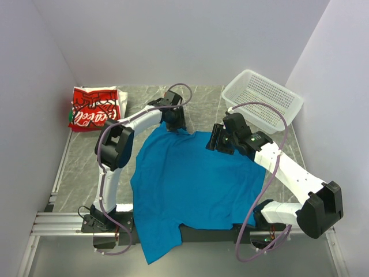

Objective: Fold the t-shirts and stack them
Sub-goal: Flatten the tshirt out

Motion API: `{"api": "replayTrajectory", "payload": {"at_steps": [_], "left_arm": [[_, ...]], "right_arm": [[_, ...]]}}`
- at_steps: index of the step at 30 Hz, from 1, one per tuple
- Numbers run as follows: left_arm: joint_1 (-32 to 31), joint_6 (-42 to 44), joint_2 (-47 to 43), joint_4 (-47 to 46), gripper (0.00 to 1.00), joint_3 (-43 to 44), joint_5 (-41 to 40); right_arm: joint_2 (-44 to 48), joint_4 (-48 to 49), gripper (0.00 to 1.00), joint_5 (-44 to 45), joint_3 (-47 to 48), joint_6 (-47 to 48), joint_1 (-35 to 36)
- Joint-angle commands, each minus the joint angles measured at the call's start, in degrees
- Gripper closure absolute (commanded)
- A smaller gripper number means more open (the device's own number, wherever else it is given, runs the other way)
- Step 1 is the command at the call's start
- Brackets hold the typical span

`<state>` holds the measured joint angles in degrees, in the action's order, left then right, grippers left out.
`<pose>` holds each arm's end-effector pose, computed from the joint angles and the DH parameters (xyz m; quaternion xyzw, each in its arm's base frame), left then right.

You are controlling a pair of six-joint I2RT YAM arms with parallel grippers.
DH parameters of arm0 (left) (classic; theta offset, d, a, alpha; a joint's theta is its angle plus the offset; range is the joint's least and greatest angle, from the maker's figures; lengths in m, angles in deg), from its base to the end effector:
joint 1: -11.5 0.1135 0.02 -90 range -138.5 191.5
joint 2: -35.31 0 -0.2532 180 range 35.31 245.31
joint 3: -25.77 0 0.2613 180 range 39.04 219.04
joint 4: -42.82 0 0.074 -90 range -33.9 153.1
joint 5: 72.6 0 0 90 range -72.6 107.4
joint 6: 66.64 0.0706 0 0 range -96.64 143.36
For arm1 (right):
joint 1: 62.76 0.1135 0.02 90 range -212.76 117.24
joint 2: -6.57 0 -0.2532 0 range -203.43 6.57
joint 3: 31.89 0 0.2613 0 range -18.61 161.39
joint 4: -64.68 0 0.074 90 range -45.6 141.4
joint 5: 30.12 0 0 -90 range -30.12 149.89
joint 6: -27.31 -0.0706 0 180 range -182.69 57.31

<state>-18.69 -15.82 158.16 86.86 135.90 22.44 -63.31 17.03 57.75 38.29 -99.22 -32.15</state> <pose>0.4216 -0.2524 0.1480 -0.0625 0.9553 -0.1973 0.2110 0.2501 0.1510 0.2463 0.0413 0.9305 0.2155 0.2934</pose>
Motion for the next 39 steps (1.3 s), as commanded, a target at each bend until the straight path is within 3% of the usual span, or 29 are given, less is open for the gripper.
{"api": "replayTrajectory", "payload": {"at_steps": [1, 12, 17, 18, 20, 32, 33, 35, 36, 38, 39], "left_arm": [[-0.8, 1.7, 1.0, 0.3, 0.48, 2.5, -1.3], [-0.8, 4.4, 3.2, 1.8, 0.54, 5.2, -3.5], [-0.8, 4.5, 4.6, 2.2, 0.79, 6.9, -2.3], [-0.8, 4.5, 4.6, 2.1, 0.91, 7.2, -2.4], [-0.8, 4.2, 4.7, 2.0, 1.00, 8.2, -2.2], [-2.1, 1.3, 9.4, -3.0, 1.00, 20.1, 1.4], [-2.2, 1.1, 10.0, -3.2, 0.89, 20.6, 1.8], [-2.3, 1.1, 11.0, -3.5, 0.87, 21.8, 1.2], [-2.8, 1.2, 10.9, -3.6, 0.76, 21.8, -0.1], [-3.0, 1.0, 9.2, -4.1, 0.49, 20.6, -2.7], [-3.2, 0.8, 8.4, -5.2, 0.20, 19.9, -4.8]], "right_arm": [[1.2, 0.1, 0.39, 1.0, 0.2, 0.3, 0.2], [0.7, 0.0, 0.38, 0.8, 0.1, 0.4, 0.2], [0.6, -0.1, 0.38, 1.1, 0.3, 0.6, 0.2], [0.6, -0.2, 0.38, 1.2, 0.3, 0.7, 0.2], [0.7, -0.2, 0.38, 1.3, 0.3, 0.7, 0.2], [0.4, -0.6, 0.38, 1.3, 0.3, 0.8, 0.3], [0.5, -0.6, 0.38, 1.3, 0.2, 0.8, 0.3], [0.6, -1.0, 0.38, 1.5, 0.0, 0.7, 0.2], [1.1, -1.0, 0.38, 1.6, 0.0, 0.7, 0.2], [1.2, -1.3, 0.38, 1.9, -0.1, 0.6, 0.2], [1.6, -1.3, 0.38, 2.0, -0.3, 0.6, 0.2]]}}
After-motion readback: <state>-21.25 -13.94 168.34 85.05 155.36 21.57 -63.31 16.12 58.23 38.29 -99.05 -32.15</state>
